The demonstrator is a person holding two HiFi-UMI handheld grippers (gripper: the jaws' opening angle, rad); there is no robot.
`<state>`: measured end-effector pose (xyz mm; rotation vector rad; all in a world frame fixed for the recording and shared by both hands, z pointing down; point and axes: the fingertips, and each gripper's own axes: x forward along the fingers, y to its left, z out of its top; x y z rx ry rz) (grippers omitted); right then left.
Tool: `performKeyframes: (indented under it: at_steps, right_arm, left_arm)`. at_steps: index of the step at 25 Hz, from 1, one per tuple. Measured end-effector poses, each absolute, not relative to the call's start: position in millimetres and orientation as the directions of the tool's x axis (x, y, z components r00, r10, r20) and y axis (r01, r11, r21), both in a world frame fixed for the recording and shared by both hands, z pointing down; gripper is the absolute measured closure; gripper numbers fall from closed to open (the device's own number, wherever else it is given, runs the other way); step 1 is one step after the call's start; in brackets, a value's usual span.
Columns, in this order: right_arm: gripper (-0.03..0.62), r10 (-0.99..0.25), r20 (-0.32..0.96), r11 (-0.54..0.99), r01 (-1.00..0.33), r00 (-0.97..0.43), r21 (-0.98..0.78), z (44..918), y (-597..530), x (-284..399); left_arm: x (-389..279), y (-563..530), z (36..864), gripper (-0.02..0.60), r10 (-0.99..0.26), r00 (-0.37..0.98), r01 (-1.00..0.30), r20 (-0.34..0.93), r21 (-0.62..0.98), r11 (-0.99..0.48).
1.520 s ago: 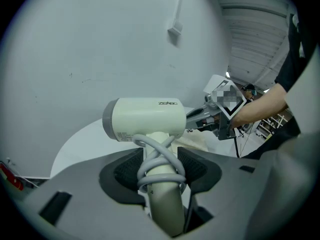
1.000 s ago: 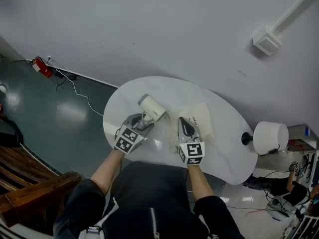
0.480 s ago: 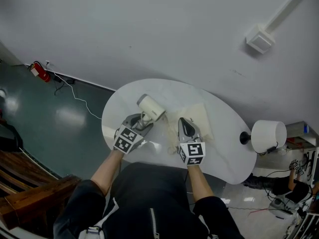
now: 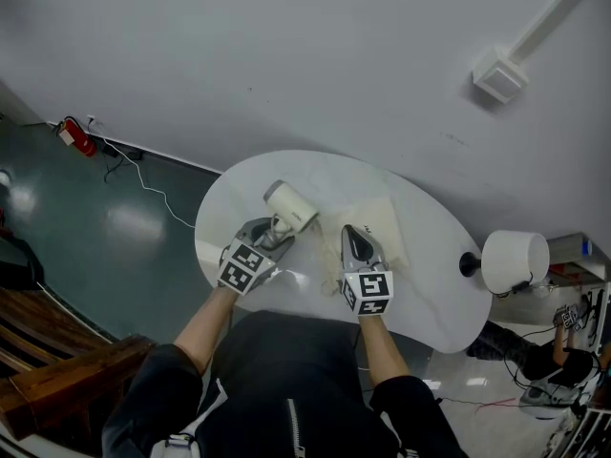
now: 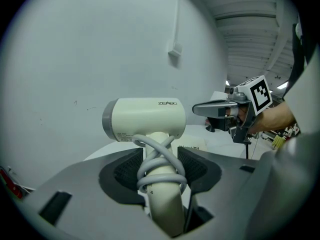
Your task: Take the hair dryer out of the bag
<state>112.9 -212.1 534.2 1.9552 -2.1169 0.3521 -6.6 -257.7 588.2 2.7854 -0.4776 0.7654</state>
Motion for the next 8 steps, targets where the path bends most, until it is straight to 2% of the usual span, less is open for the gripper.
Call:
performKeyframes:
  at_steps: [8]
  right_arm:
    - [0.591, -0.933, 0.348, 0.087, -0.996, -0.089, -0.022, 539.4, -213.8, 109.6]
  left_arm:
    - [-8.8, -256.9, 593.4, 0.364, -0.239, 0.809, -0.358, 0.537, 0.127, -0.925]
